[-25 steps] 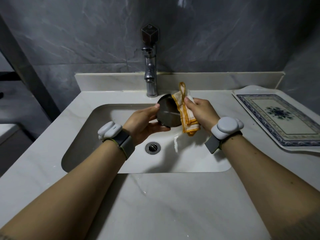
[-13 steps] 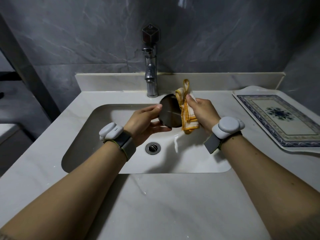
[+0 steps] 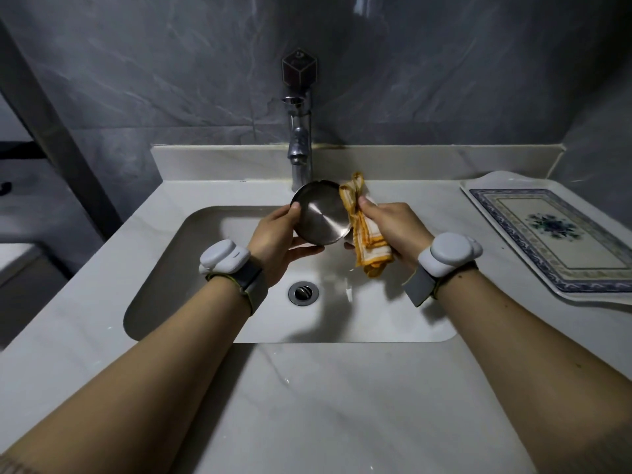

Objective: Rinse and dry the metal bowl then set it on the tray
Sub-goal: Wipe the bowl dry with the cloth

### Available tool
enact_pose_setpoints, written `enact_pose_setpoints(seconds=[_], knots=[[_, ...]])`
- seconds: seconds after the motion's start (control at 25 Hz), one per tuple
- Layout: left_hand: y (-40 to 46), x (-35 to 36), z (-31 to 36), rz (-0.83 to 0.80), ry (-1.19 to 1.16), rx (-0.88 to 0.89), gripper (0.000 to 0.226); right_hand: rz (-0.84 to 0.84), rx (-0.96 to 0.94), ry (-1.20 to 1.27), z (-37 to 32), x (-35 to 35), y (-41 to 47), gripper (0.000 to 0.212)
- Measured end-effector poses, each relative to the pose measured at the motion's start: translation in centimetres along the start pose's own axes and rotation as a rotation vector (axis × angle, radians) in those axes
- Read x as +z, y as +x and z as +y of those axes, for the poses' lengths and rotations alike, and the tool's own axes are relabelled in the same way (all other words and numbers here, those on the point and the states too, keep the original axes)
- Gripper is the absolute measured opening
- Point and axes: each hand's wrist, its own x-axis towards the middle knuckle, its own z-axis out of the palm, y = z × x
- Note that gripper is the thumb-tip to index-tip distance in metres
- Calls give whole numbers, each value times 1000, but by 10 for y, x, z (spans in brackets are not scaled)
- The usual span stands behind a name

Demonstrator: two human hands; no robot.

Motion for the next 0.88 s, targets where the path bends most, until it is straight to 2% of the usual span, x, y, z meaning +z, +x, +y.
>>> enact_pose_setpoints(seconds=[0.12, 0.2, 0.32, 0.48, 0.56, 0.72, 0.88], knots=[[-2, 2, 0, 51, 59, 26, 62, -24, -41, 43, -5, 5, -4, 45], [-4, 2, 1, 88, 73, 46, 77, -45, -74, 46, -8, 8, -7, 42], [-7, 5, 0, 57, 144, 45, 75, -54, -140, 17, -10, 15, -11, 46], [-5, 4, 4, -57, 209, 35, 48, -67, -168, 18, -12, 21, -14, 49], [-4, 4, 5, -93, 199, 39, 43, -54, -160, 32, -11, 21, -12, 51], [-3, 4, 4, -117, 173, 42, 53, -38, -146, 45, -10, 19, -9, 51], [-1, 1, 3, -90, 173, 64, 79, -55, -136, 34, -9, 20, -9, 43]])
